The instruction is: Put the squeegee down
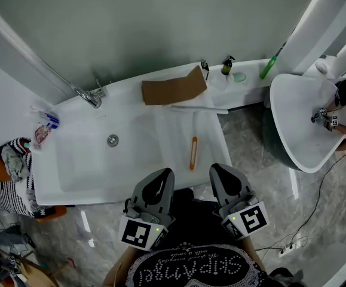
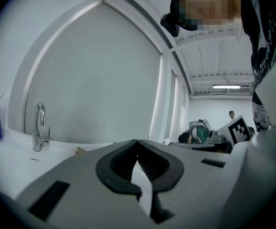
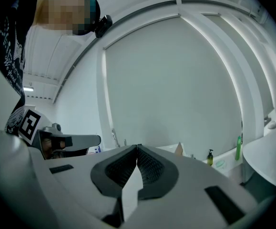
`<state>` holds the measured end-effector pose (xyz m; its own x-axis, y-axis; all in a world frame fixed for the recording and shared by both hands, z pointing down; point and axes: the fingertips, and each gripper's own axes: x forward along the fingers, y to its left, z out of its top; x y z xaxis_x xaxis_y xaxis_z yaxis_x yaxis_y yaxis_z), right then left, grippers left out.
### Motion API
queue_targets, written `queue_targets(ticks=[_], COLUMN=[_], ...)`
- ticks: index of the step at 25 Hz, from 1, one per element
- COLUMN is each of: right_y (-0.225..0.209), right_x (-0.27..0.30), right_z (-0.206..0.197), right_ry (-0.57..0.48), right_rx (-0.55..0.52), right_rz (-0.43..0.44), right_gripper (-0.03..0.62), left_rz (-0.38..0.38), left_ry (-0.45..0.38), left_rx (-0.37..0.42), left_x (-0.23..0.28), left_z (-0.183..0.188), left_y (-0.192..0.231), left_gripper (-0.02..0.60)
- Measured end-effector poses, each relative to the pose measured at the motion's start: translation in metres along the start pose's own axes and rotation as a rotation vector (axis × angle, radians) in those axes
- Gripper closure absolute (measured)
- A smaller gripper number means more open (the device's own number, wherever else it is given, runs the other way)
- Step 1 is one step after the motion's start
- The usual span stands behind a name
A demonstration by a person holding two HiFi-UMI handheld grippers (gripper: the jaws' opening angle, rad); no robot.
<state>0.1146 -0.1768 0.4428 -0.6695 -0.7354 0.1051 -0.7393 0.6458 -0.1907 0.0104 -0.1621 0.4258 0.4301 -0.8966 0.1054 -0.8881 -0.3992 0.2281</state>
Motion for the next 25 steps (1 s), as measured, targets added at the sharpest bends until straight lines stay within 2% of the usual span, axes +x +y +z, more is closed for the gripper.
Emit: queue_targets(ticks=[11, 25], right_y=[0.000, -0.011], right_x=[0.004, 0.002], right_z=[-0.003, -0.008], right_ry=[0.016, 0.026], right_rx=[0.017, 0.049], right_rz=[0.009, -0.006], right_gripper=[0.572, 0.572], left_rz=[0.026, 0.022], left_ry=[-0.011, -0.002], left_rx=[-0.012, -0.018], left_x=[-0.003, 0.003], left_z=[0.000, -0.004], left_y=[0.005, 0.003], left_gripper=[0.577, 0.577])
